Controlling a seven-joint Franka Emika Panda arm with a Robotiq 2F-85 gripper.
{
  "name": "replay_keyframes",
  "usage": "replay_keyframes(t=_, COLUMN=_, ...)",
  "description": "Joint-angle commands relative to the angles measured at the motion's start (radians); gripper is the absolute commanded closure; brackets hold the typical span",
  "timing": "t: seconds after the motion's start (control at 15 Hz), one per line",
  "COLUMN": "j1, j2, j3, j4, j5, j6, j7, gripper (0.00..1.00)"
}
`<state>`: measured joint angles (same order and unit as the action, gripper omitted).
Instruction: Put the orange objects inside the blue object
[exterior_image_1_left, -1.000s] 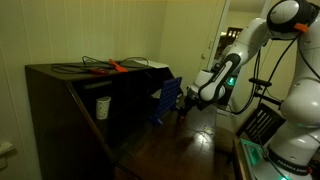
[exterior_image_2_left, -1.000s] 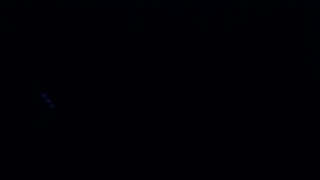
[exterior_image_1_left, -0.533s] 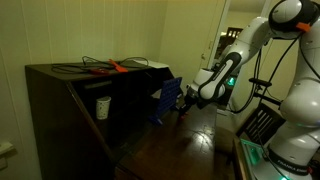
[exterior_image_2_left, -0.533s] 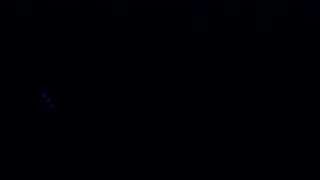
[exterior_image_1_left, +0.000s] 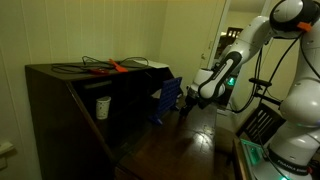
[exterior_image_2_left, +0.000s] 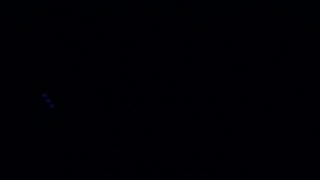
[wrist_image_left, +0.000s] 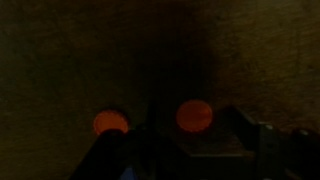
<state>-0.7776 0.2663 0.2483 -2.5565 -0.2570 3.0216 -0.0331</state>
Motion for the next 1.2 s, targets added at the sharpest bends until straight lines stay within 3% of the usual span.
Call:
replay_keyframes(t=0.0, j1=-0.01, j2=-0.01, j3=0.005, j4=0.004, j5=-0.002, j6=-0.042, j7=-0.022, gripper=0.48)
replay_keyframes(t=0.4, j1=-0.011, j2=-0.017, j3=0.006, j4=0.004, j5=-0.003, j6=-0.025, j7=-0.026, gripper=0.88)
replay_keyframes(t=0.47, j1=-0.009, j2=-0.015, j3=0.002, j4=0.004, j5=-0.006, j6=-0.023, j7=-0.026, gripper=0.89)
replay_keyframes(t=0.53, j1=-0.008, j2=-0.016, j3=0.0, j4=0.003, j5=-0.007, j6=-0.025, j7=-0.026, gripper=0.4)
replay_keyframes(t=0.6, j1=-0.01, j2=-0.017, j3=0.002, j4=0.003, j5=-0.005, j6=-0.023, j7=-0.029, gripper=0.38)
replay_keyframes(t=0.8, j1=-0.012, j2=-0.015, j3=0.003, j4=0.002, j5=-0.003, j6=-0.018, j7=-0.033, gripper=0.19)
replay_keyframes(t=0.87, j1=-0.014, j2=-0.014, j3=0.005, j4=0.002, j5=-0.001, j6=-0.015, j7=-0.035, gripper=0.21)
replay_keyframes(t=1.0, j1=-0.019, j2=-0.012, j3=0.008, j4=0.001, j5=0.002, j6=-0.015, j7=-0.042, gripper=0.51)
replay_keyframes(t=1.13, j1=-0.022, j2=-0.011, j3=0.009, j4=0.001, j5=0.002, j6=-0.017, j7=-0.047, gripper=0.57)
